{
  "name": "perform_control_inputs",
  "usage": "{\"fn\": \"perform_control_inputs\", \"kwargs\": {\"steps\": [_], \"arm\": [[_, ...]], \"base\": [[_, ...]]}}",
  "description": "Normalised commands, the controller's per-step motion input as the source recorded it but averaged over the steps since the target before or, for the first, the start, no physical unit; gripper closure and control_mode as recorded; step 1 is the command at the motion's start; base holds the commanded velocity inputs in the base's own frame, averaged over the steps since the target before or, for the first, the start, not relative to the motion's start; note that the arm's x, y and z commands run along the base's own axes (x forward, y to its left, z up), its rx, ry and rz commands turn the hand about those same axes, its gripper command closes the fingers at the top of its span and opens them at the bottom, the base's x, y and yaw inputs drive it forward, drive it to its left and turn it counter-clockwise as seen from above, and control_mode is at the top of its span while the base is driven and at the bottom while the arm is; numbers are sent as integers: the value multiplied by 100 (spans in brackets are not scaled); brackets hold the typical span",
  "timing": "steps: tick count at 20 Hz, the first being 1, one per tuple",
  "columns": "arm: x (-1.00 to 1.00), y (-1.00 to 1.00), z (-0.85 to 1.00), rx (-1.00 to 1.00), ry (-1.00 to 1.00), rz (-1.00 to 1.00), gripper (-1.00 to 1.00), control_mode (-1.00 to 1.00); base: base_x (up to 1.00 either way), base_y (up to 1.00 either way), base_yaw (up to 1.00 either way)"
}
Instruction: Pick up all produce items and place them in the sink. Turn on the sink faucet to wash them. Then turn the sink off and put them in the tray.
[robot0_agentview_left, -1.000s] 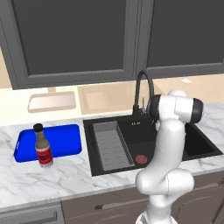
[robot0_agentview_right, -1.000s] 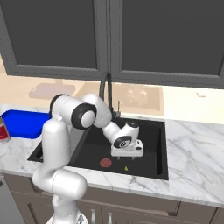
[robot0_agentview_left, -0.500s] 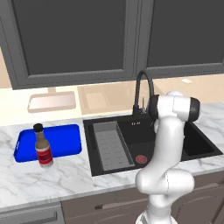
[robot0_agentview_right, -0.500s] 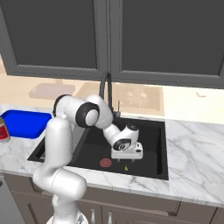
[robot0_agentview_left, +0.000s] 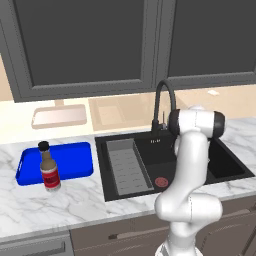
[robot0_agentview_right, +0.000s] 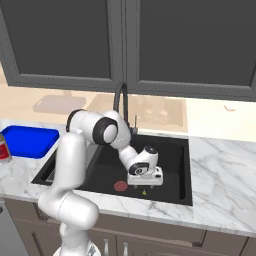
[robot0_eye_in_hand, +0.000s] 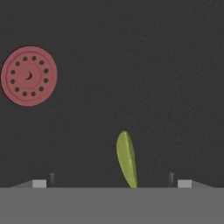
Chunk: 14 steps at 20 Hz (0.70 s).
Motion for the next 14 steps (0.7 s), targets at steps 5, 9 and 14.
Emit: {"fn": "perform_control_inputs", "kwargs": {"steps": [5,9,14], "arm": [[1,0,-29,0,0,0,-100,-100],[0,0,-25,0,0,0,-100,-100],[0,0,-28,0,0,0,-100,-100]], "base": [[0,0,0],[0,0,0],[0,0,0]]}}
